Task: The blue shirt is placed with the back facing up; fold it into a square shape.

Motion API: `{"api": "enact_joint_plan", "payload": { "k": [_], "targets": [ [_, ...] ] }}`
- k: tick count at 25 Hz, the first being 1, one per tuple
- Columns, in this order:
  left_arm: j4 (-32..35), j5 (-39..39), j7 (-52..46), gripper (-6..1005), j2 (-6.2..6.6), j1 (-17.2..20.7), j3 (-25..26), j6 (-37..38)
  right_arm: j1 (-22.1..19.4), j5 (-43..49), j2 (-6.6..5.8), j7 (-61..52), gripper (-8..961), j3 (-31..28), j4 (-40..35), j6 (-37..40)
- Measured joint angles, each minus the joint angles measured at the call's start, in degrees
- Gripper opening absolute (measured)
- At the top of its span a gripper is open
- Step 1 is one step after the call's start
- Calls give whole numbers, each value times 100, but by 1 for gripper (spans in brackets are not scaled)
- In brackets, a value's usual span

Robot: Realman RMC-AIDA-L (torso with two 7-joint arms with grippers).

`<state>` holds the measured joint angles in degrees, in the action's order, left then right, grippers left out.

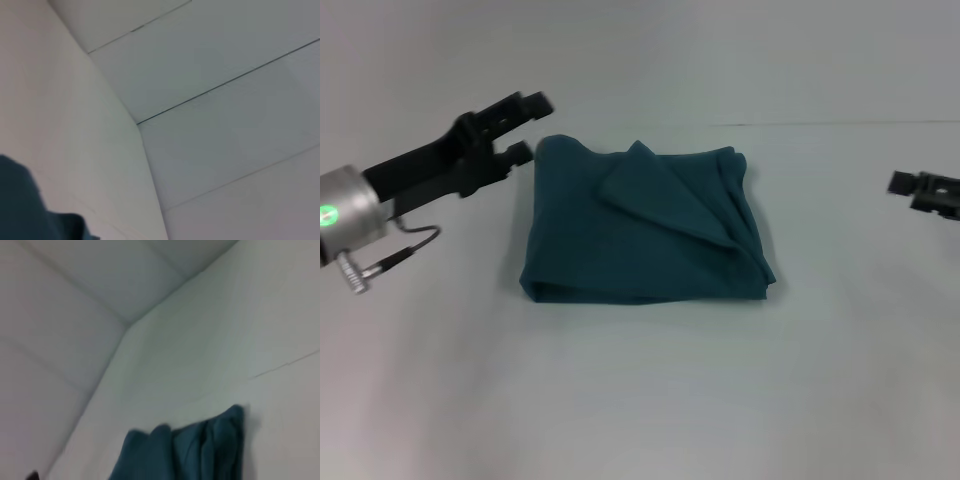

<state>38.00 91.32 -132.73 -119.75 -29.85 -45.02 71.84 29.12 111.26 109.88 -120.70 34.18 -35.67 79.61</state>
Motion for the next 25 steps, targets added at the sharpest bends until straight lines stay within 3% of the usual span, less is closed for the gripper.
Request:
{"api": "enact_joint_plan", "payload": {
  "k": [5,13,18,22,25],
  "targets": [
    [74,813,-58,920,123,115,877,931,588,471,72,-8,835,612,-394,-42],
    [455,2338,8,919,181,278,1296,1730,1677,1584,208,-541,836,856,-440,-340],
    [560,2363,57,917,121,539,1818,1747,2015,1822,412,-529,836,1659,-682,-641],
    [559,2362,71,918,118,609,2042,1832,2120,2215,683,-539,836,2494,-1173,-902],
    [544,2362,74,918,111,618,2069,1866,2224,2686,900,-549,836,2758,-1420,-1073]
  ]
}}
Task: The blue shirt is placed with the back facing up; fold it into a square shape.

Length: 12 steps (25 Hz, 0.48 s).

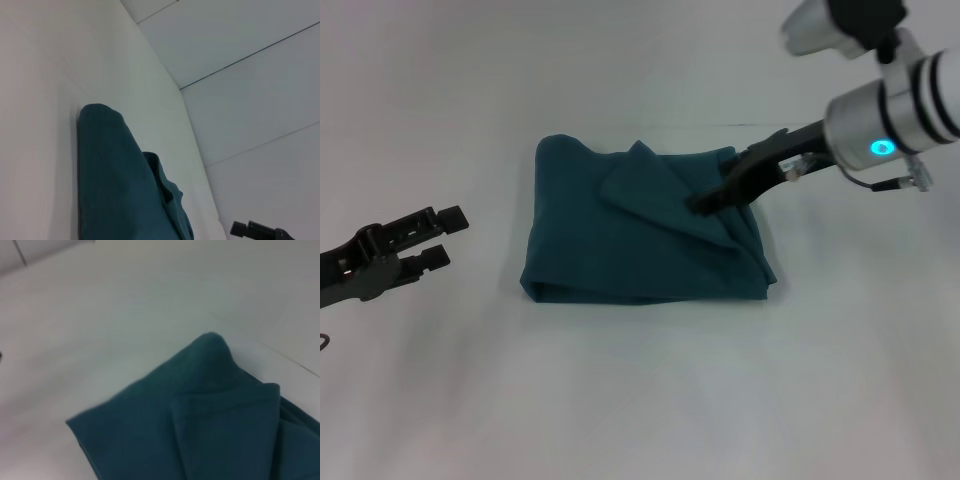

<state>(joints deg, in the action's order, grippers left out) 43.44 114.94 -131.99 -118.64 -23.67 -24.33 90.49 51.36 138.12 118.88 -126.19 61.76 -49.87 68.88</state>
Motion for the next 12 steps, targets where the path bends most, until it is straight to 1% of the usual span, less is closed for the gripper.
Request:
{"api": "enact_joint_plan", "payload": {
  "k": [2,3,8,9,12],
  "targets": [
    [-4,-3,0,917,-14,-1,1,4,105,266,91,-35,836,130,-28,-111],
    [-5,-11,1,916,-19,-4,2,5,154,332,110,-92,836,246,2,-183],
    [-40,-72,44,915,-53,-13,9,-27,215,360,129,-353,836,935,125,-521],
    [-43,-108,51,915,-63,-12,12,-33,216,357,132,-410,836,1148,203,-657],
    [-53,-197,57,915,-78,-9,15,-36,216,359,132,-468,836,1323,306,-815]
  ]
}}
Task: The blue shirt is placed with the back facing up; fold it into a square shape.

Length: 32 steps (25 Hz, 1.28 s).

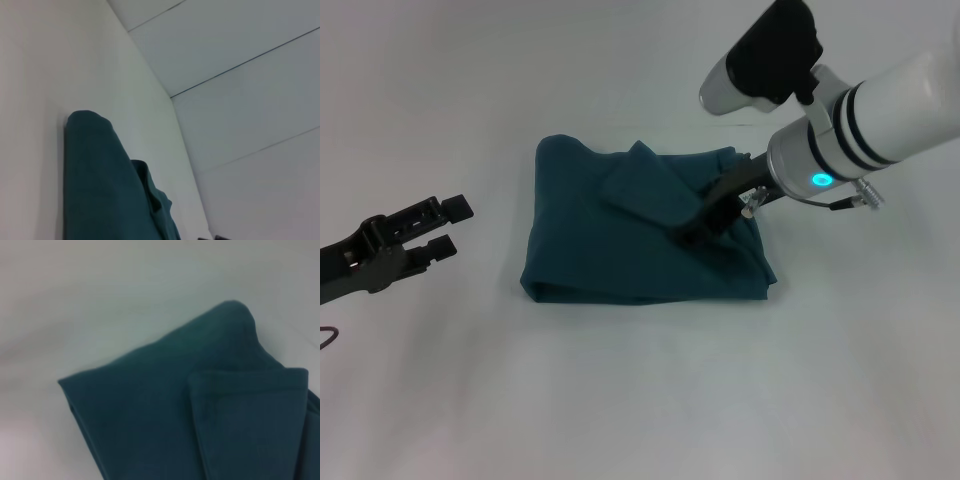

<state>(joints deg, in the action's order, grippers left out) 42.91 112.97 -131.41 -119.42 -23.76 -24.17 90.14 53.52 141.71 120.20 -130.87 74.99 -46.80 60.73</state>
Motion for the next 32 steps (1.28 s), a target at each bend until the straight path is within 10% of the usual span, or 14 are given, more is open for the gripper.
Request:
{"api": "enact_joint_plan", "payload": {
  "k": [16,32],
  "targets": [
    [-90,-133,-43,914,-55,-67,1,-11,31,536,29,-749,836,1415,367,-1284],
    [-227,-153,-17,914,-18,-219,0,-117,-13,1859,11,-2131,836,1434,290,-1799]
  ]
}}
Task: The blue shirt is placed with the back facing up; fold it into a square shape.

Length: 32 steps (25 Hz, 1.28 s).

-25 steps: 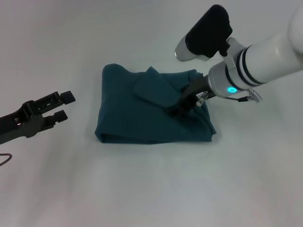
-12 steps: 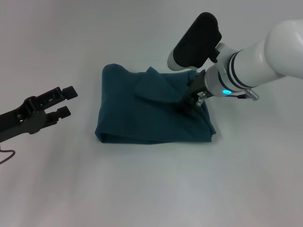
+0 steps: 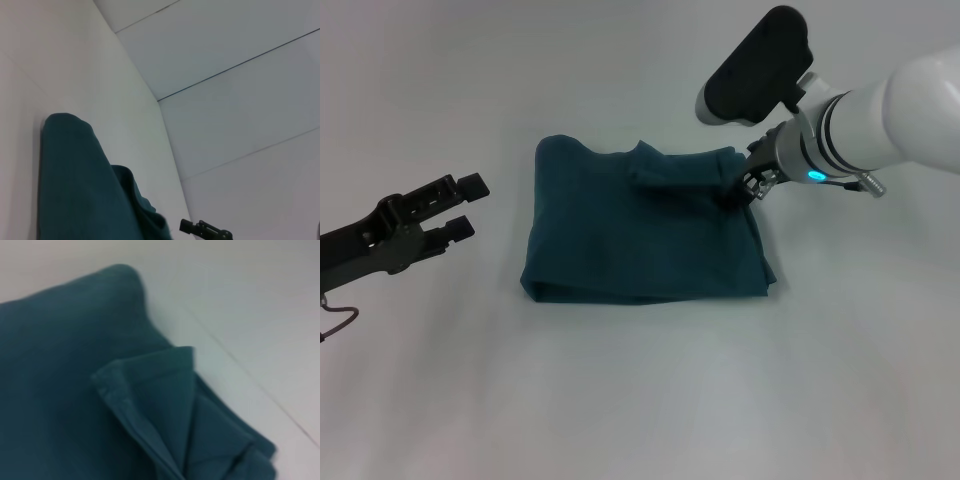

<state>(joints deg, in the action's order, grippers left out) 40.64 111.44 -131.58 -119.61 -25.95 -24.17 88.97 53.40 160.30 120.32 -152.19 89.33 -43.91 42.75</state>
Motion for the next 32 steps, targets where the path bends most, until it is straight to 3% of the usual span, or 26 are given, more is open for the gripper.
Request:
{"api": "enact_joint_plan", "payload": {
  "k": [16,23,28,32],
  "targets": [
    [-12,-57,-20,914,3,-37,0,-9,-149,552,-21,-615,838,-480,145,-893],
    [-46,-152,-14,914,23,-22,0,3,-368,603,-49,-641,839,-1483,-159,-699],
    [-26,-121,4,914,59,-17,-5,37,-764,-772,-131,273,839,-2756,-629,77],
    [39,-96,113,915,74,-20,-48,65,-1100,-2660,-422,1329,840,-3990,-496,1294]
  ]
}}
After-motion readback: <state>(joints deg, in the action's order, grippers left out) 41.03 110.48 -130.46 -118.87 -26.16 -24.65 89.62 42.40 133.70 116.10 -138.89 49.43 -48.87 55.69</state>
